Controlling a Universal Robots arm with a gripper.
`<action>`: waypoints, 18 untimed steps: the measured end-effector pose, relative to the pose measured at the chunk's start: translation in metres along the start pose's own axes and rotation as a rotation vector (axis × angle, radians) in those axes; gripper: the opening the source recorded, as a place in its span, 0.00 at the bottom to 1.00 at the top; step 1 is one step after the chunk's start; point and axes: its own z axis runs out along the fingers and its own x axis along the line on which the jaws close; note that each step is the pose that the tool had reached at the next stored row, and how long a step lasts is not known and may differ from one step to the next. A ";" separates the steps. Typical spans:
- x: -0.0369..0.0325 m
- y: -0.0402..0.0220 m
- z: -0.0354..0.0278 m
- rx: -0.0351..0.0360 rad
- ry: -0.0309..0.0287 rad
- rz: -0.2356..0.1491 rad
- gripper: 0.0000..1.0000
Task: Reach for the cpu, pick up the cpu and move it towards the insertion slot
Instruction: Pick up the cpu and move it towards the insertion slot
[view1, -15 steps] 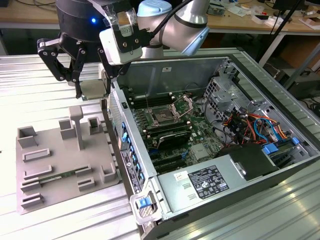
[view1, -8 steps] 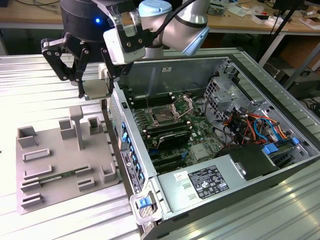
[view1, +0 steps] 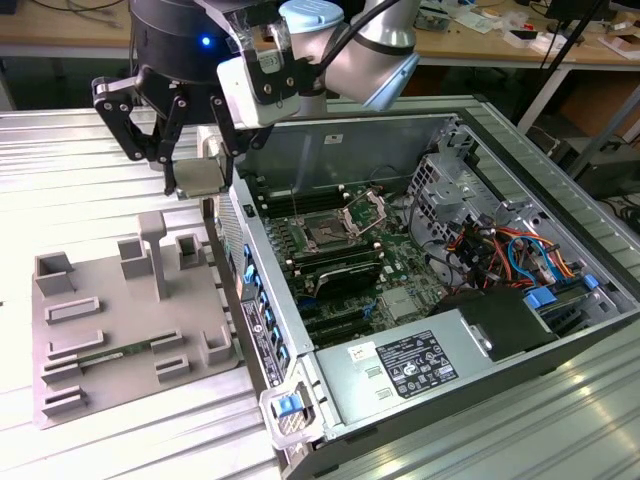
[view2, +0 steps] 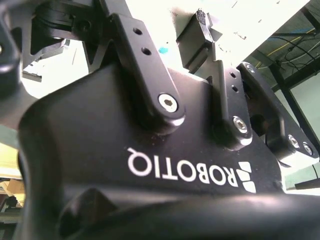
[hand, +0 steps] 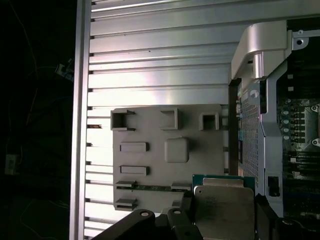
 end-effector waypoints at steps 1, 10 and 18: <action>-0.0007 0.0000 0.0000 0.0000 0.0000 0.000 0.55; -0.0077 -0.0002 0.0000 0.0000 0.0000 0.000 0.55; -0.0127 -0.0002 0.0000 0.0000 0.0000 0.000 0.55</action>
